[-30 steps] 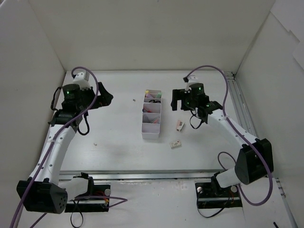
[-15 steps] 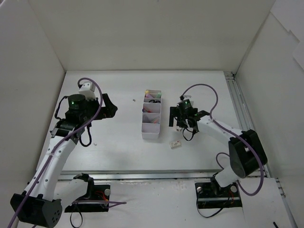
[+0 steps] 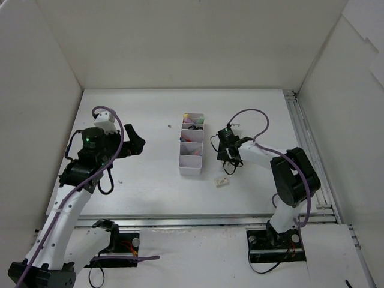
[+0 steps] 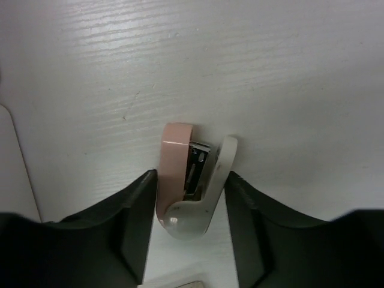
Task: Sort the stationery into containers
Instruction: Pick up the stapler from the center of the board, then place the stapler in the storage box.
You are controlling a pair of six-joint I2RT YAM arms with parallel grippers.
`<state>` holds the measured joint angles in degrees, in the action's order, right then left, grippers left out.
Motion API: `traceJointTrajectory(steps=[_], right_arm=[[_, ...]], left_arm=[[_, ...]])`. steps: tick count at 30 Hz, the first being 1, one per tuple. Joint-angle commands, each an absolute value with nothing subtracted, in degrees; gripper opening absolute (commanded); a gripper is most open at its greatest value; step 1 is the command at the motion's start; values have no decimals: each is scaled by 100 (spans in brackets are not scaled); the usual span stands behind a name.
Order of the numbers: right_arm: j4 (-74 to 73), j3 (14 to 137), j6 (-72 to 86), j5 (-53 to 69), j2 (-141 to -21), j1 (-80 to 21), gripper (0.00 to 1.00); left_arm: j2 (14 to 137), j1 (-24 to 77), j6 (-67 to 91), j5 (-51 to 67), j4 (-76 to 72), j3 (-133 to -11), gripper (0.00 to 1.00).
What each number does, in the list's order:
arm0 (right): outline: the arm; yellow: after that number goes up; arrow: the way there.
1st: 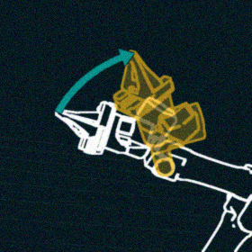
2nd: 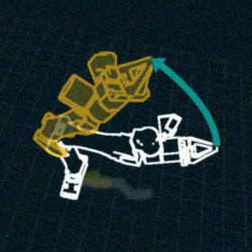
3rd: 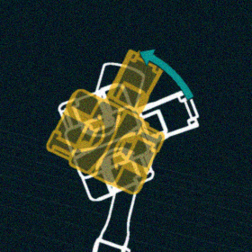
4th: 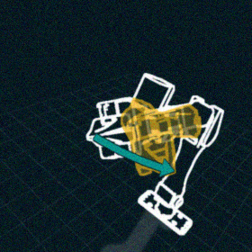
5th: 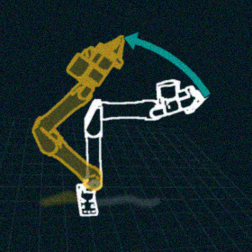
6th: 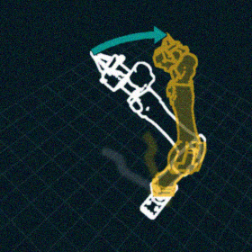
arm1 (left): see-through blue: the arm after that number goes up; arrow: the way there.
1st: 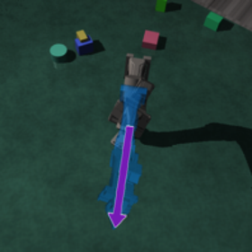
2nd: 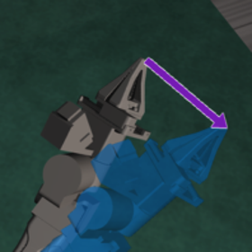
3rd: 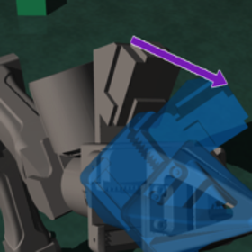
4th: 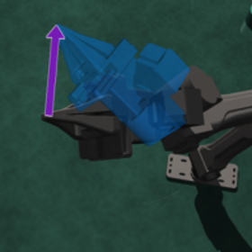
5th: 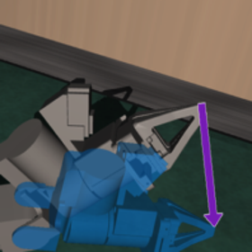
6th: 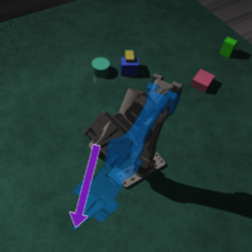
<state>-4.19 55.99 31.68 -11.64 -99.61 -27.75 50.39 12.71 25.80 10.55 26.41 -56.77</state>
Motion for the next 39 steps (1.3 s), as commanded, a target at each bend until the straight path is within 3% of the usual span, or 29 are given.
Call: traceJointTrajectory(steps=[1, 4, 10, 17, 30, 39], right_arm=[[-378, 5792, 3278, -1590, -9756, -2777, 40], [-378, 5731, 3173, -1608, -9467, -2812, 29], [-343, 5581, 2173, -1258, -8439, -3014, 25], [-264, 5528, -812, 1025, -7252, -3698, 27], [-343, 6829, -2399, 923, -8832, -4869, 28], [-378, 7198, -2663, 194, -9562, -5062, 40]], left_arm=[[4983, 1301, 2637, 914, 2522, -5818, 100], [5018, 1301, 2619, 905, 2522, -5836, 99], [5036, 1301, 2532, 923, 2505, -5854, 100], [4948, 1354, 2452, 976, 2391, -5713, 99], [4843, 1354, 2400, 844, 2461, -5722, 100], [4737, 1354, 2373, 607, 2628, -5722, 99]])
